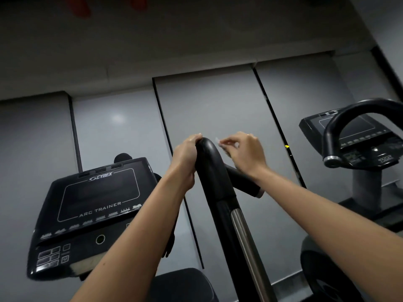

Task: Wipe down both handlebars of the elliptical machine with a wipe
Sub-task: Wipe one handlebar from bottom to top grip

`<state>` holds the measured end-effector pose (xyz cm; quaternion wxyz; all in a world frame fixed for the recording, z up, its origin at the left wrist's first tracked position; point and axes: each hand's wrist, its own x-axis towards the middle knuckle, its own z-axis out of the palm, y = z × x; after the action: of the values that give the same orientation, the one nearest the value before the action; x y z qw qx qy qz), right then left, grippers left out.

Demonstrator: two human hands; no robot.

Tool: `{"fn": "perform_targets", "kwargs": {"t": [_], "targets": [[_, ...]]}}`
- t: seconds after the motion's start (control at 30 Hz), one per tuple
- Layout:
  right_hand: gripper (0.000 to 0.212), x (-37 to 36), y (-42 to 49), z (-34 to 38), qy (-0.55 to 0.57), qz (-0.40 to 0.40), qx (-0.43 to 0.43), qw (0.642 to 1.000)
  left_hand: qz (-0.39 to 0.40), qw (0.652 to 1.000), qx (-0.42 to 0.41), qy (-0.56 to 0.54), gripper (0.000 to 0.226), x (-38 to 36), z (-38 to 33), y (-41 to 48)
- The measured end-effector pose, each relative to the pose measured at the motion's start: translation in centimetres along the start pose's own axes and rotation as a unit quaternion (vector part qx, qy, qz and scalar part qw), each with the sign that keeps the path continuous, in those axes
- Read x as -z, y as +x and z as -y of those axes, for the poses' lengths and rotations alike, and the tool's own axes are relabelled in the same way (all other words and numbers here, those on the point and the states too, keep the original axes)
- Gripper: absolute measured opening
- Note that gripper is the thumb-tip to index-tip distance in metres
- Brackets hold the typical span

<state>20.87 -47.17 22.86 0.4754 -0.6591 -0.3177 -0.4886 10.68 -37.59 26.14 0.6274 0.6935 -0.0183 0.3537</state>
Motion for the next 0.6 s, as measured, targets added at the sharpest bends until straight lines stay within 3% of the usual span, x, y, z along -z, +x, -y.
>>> {"fn": "perform_targets", "kwargs": {"t": [0.1, 0.13, 0.2, 0.33, 0.47, 0.6], "targets": [[0.018, -2.5, -1.1, 1.3, -0.048, 0.001, 0.074, 0.996, 0.02, 0.999, 0.02, -0.02, 0.035, 0.2, -0.3, 0.6], [0.009, -2.8, -1.7, 1.1, -0.054, -0.007, 0.105, 0.993, 0.011, 0.999, 0.021, -0.029, 0.036, 0.0, -0.1, 0.5], [0.012, -3.1, -2.2, -0.5, -0.065, 0.016, 0.16, 0.985, -0.027, 0.999, 0.003, -0.035, 0.029, -0.5, 0.3, 0.0], [0.022, -1.8, -3.2, -4.0, -0.105, 0.076, 0.153, 0.98, -0.059, 0.995, -0.081, -0.011, 0.036, -1.1, 1.3, -1.3], [0.038, 0.4, -7.1, -7.6, -0.103, 0.06, 0.143, 0.983, -0.046, 0.994, -0.1, -0.023, 0.086, -1.2, 2.0, -2.9], [0.037, 2.3, -8.3, -8.9, -0.095, 0.046, 0.128, 0.986, -0.043, 0.991, -0.118, -0.036, 0.092, -1.0, 2.3, -2.4]]}}
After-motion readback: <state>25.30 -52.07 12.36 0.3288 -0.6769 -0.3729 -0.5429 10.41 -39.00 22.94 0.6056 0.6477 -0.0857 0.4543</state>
